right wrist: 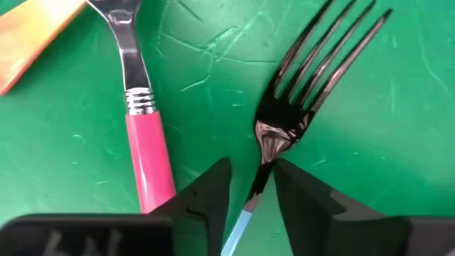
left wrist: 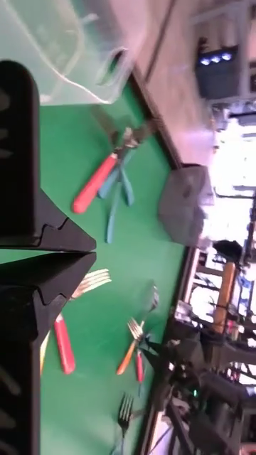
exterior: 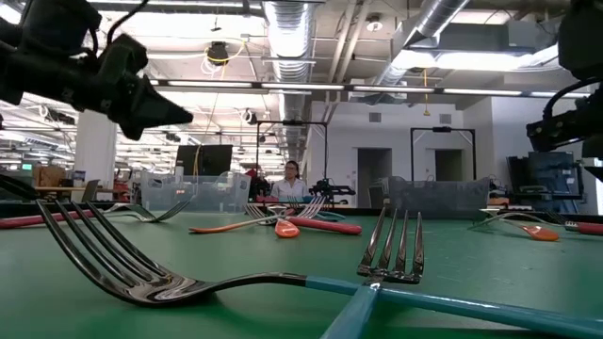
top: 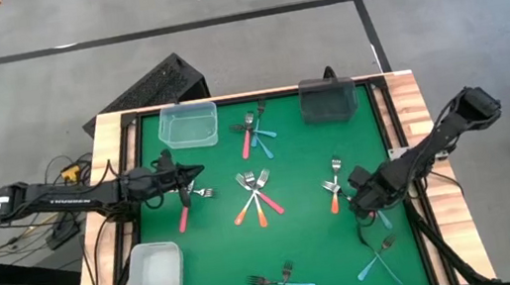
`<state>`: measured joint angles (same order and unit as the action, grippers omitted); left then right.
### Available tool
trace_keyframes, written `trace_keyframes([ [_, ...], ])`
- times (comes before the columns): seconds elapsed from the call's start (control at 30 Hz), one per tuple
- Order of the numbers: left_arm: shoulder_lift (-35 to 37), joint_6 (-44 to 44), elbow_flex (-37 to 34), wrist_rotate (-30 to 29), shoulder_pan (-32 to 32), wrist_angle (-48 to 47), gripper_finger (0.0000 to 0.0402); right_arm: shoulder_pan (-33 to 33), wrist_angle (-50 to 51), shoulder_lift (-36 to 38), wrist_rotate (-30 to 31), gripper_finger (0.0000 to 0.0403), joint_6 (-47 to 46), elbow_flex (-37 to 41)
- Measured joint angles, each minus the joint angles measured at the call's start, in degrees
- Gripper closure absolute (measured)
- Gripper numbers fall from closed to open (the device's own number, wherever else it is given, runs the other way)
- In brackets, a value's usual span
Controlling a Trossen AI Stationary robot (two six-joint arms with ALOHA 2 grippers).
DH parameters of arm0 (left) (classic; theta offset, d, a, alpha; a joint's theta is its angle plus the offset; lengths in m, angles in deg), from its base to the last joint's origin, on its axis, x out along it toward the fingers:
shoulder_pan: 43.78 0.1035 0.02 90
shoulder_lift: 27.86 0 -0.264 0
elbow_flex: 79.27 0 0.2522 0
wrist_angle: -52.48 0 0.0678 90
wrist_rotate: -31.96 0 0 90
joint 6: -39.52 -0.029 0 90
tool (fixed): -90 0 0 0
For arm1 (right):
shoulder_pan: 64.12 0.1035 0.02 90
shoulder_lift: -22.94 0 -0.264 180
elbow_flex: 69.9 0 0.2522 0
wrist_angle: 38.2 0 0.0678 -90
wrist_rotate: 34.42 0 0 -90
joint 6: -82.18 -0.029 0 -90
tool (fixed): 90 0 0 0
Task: Sort silverware by color (type)
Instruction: Put the blue fork into the black bin
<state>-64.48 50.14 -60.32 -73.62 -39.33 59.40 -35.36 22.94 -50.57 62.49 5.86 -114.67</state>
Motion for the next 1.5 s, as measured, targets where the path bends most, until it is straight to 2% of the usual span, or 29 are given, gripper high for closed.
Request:
trace_keyframes([
  [0.1,1.3,-1.0,0.0,0.0,0.0,-0.1,0.0401,-0.1,0.1,0.0,0.6,0.0299,1.3,0.0],
  [0.3,1.7,-0.5,0.0,-0.2,0.0,-3.0,0.0401,-1.8,-1.4,0.0,2.2,0.0386,6.3,0.0],
  [0.6,1.7,4.0,0.0,0.2,0.0,-12.9,0.0401,-5.2,0.9,0.1,12.2,0.0388,12.7,-3.8],
  [0.7,1.8,5.7,-0.1,0.2,0.0,-15.1,0.0401,-7.7,5.0,0.1,17.8,0.0389,16.6,-7.4],
  [0.87,1.8,6.6,-0.1,0.1,0.0,-15.5,0.0401,-14.4,13.2,0.2,32.0,0.0389,26.5,-14.9],
  [0.93,1.8,5.4,-0.1,0.7,0.0,-13.6,0.0401,-18.6,13.1,0.6,38.0,0.0389,33.0,-16.9],
  [1.03,1.8,-1.8,-0.1,3.9,0.0,-8.6,0.0401,-26.5,7.9,2.5,43.8,0.0389,46.3,-18.2],
  [1.13,1.8,-8.3,-0.7,4.8,0.0,-1.2,0.0401,-36.0,-4.7,5.1,41.5,0.0389,62.7,-17.9],
  [1.3,3.2,-11.9,-4.6,5.6,0.0,11.4,0.0401,-49.3,-26.9,7.7,27.3,0.0389,88.4,-16.5],
  [1.4,4.5,-12.1,-4.6,8.5,0.0,10.2,0.0401,-55.2,-34.0,7.5,23.6,0.0389,100.0,-16.5],
  [1.5,5.0,-10.7,-4.6,10.8,0.0,7.7,0.0401,-60.5,-37.8,6.2,19.4,0.0389,104.7,-16.7],
])
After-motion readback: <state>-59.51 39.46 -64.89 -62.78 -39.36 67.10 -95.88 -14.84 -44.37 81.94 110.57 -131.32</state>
